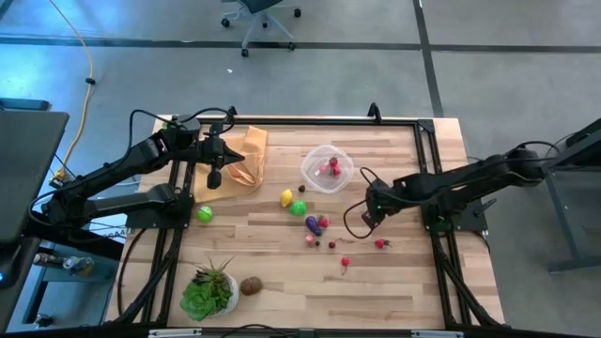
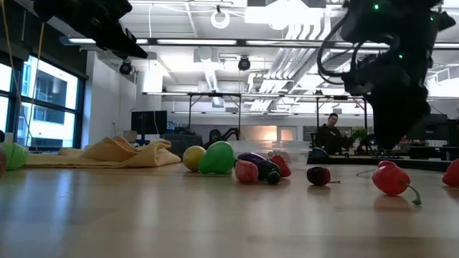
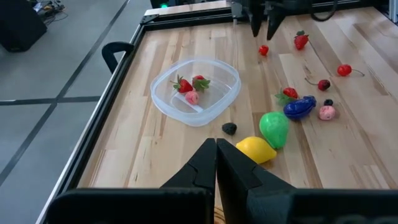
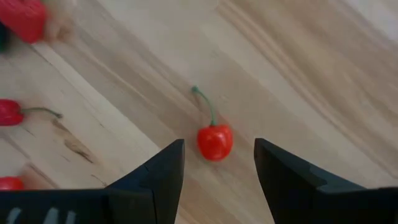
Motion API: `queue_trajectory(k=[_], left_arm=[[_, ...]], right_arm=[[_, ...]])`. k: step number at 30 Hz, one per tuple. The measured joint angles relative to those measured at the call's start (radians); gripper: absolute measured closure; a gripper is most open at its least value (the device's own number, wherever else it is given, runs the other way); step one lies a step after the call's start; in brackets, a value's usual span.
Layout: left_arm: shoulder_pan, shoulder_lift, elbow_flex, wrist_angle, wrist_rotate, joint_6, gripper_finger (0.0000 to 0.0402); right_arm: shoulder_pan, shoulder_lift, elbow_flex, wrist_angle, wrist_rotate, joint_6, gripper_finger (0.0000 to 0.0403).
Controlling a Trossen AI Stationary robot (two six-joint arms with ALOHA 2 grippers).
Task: Pick and placing Produce into tupperware
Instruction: Put the red cherry into the transparent container
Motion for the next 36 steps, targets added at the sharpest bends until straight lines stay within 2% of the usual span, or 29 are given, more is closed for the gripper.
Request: queue_trajectory(k=[7,13,20,29,36], left_arm=[[0.0,0.0,0.0,0.0,0.0,0.0,0.0399],[0.0,0.0,0.0,0.0,0.0,0.0,0.0399],[0.0,0.0,0.0,0.0,0.0,0.0,0.0399],[0.0,0.0,0.0,0.0,0.0,0.0,0.0399],[0.0,0.0,0.0,0.0,0.0,0.0,0.0399]], right_arm=[[0.011,0.002,-0.049,0.066,-0.044,-0.009,0.0217],[0.053,0.014,-0.053,0.078,-0.005,-0.02,0.0217],[0.076,0.088,-0.053,0.084,0.019,-0.032,0.0217],[0.079,0.166,-0.053,0.129,0.057,-0.048,0.0217],[0.079,0.174,-0.053,0.133,0.074,-0.059,0.0217]])
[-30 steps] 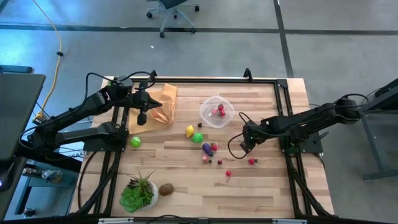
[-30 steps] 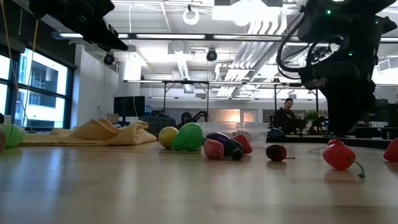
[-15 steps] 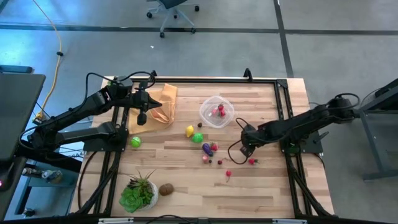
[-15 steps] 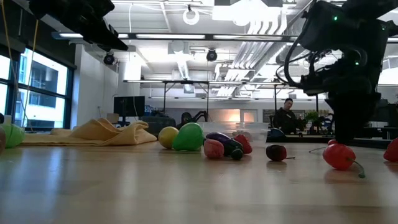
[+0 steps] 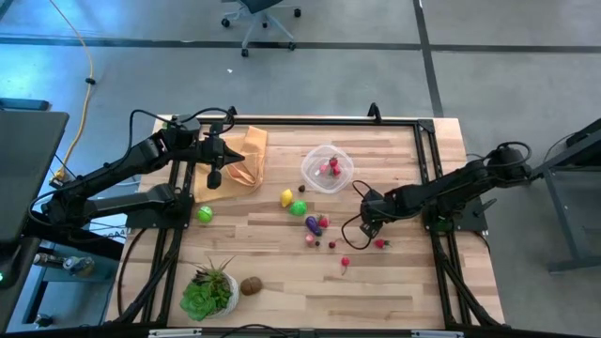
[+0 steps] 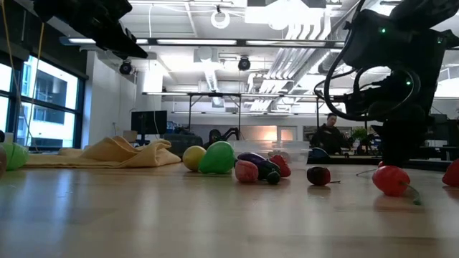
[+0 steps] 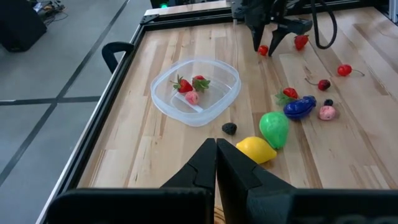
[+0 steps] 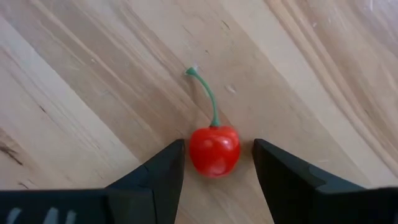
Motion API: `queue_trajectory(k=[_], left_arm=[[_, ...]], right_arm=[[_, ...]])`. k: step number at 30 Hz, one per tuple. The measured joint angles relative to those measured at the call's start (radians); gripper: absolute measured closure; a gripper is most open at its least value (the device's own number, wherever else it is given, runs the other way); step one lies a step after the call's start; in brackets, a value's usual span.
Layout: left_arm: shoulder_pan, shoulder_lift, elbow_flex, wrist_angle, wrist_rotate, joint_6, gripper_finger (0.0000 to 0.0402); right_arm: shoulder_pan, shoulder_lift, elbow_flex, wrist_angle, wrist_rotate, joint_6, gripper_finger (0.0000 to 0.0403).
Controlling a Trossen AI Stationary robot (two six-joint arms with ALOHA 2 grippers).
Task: Pick and placing Produce into tupperware
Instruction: Put the red cherry into the transparent container
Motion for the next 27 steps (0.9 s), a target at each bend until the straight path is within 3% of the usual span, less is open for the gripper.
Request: queue_trajectory(k=[6,18,27], left_arm=[[0.0,0.0,0.0,0.0,0.0,0.0,0.0399],[0.0,0.0,0.0,0.0,0.0,0.0,0.0399],[0.0,0.0,0.0,0.0,0.0,0.0,0.0399]], right_arm=[[0.0,0.0,0.0,-0.004,0.009,0.001,0.0226],[0.0,0.001,0.0,-0.005,0.017,0.003,0.0296],[-0.001,0.0,0.086,-0.096,0.026,-0.005,0.0301]])
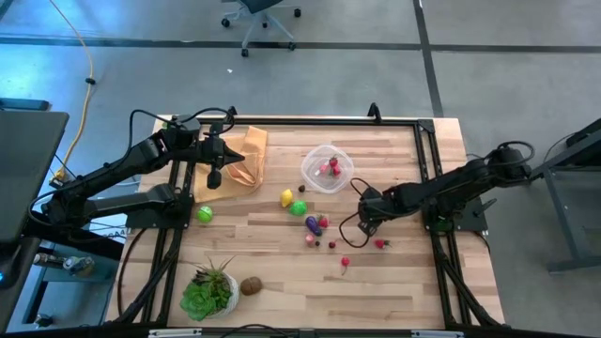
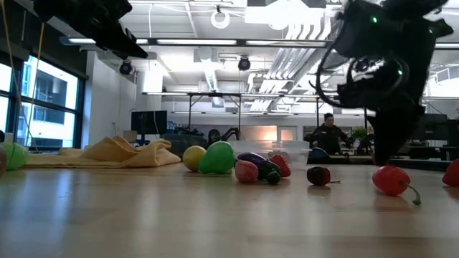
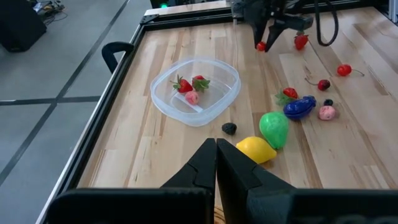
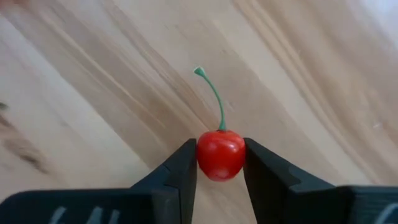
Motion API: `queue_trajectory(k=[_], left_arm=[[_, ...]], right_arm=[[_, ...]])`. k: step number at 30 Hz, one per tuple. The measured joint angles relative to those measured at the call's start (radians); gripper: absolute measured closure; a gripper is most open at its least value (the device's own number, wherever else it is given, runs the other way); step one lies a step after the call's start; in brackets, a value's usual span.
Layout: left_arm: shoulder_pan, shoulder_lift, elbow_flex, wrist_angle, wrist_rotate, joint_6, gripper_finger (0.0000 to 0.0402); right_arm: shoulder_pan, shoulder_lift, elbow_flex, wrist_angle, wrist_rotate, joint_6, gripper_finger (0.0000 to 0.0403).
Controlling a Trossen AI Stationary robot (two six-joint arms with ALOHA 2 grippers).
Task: Pick and placing Produce into tupperware
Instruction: Put the red cherry into the transparent container
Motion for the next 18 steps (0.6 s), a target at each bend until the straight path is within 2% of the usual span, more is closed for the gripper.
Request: queue_trajectory(k=[5,9,14,18], left_arm=[[0.0,0.0,0.0,0.0,0.0,0.0,0.0399],[0.0,0.0,0.0,0.0,0.0,0.0,0.0399],[0.0,0.0,0.0,0.0,0.0,0.0,0.0399],[0.0,0.0,0.0,0.0,0.0,0.0,0.0399]], right_arm=[[0.0,0.0,0.155,-0.127,0.066,-0.043,0.0301],[0.0,0.0,0.322,-0.181,0.205,-0.123,0.0301],[-0.034,-0.001,0.496,-0.146,0.387,-0.268,0.0301],[-0.122,0.005,0.559,-0.043,0.395,-0.402,0.0301]])
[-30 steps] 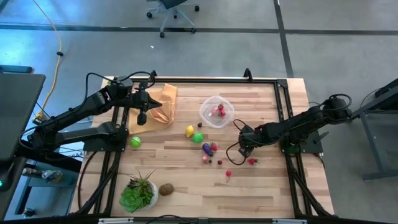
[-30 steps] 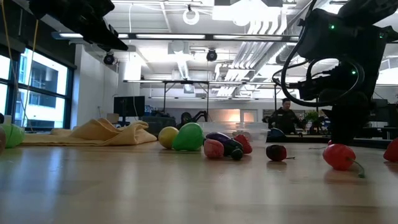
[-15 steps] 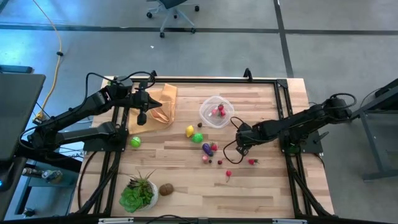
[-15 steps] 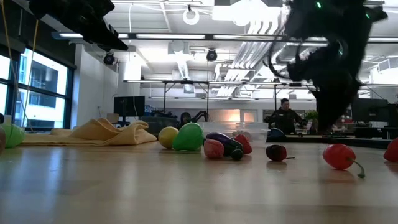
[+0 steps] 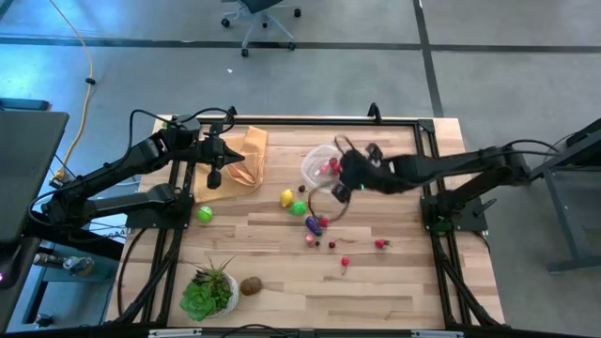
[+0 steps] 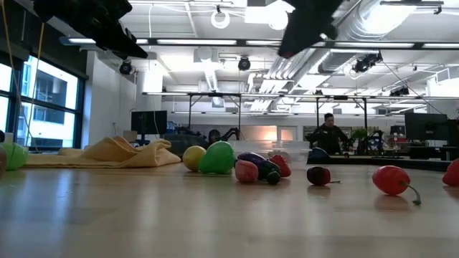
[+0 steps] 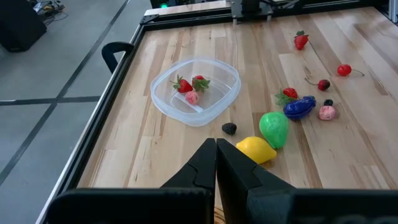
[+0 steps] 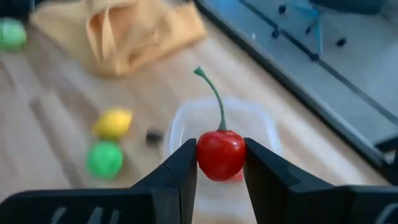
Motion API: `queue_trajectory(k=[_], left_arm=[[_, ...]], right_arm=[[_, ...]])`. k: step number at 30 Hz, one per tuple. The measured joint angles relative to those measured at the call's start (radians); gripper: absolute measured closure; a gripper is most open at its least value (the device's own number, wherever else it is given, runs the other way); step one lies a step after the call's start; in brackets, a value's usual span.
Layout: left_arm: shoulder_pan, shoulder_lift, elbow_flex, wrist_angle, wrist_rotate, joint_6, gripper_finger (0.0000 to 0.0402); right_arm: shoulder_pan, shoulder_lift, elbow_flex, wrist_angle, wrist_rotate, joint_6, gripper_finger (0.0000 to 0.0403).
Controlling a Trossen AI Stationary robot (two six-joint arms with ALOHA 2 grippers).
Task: Pick and placing Produce into tupperware
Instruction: Put the red cherry into the transparent container
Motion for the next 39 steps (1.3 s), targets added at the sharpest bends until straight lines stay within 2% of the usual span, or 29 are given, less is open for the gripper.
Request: queue_trajectory(k=[4,8,15,21,32,39], left_arm=[[0.0,0.0,0.0,0.0,0.0,0.0,0.0399],[0.0,0.0,0.0,0.0,0.0,0.0,0.0399],[0.0,0.0,0.0,0.0,0.0,0.0,0.0399],[0.0,0.0,0.0,0.0,0.0,0.0,0.0399],[0.0,0.0,0.0,0.0,0.0,0.0,0.0399],[0.0,0.0,0.0,0.0,0.0,0.0,0.0399]], right_arm=[[-0.129,0.071,0.043,0.063,-0.107,-0.09,0.0302],[-0.251,0.21,0.087,0.043,-0.26,-0.136,0.0302],[-0.361,0.443,0.138,-0.031,-0.455,-0.201,0.0302],[-0.376,0.531,0.151,-0.036,-0.491,-0.238,0.0302],[-0.376,0.543,0.145,-0.034,-0.489,-0.253,0.0301],[-0.376,0.543,0.145,-0.034,-0.491,-0.253,0.0267]])
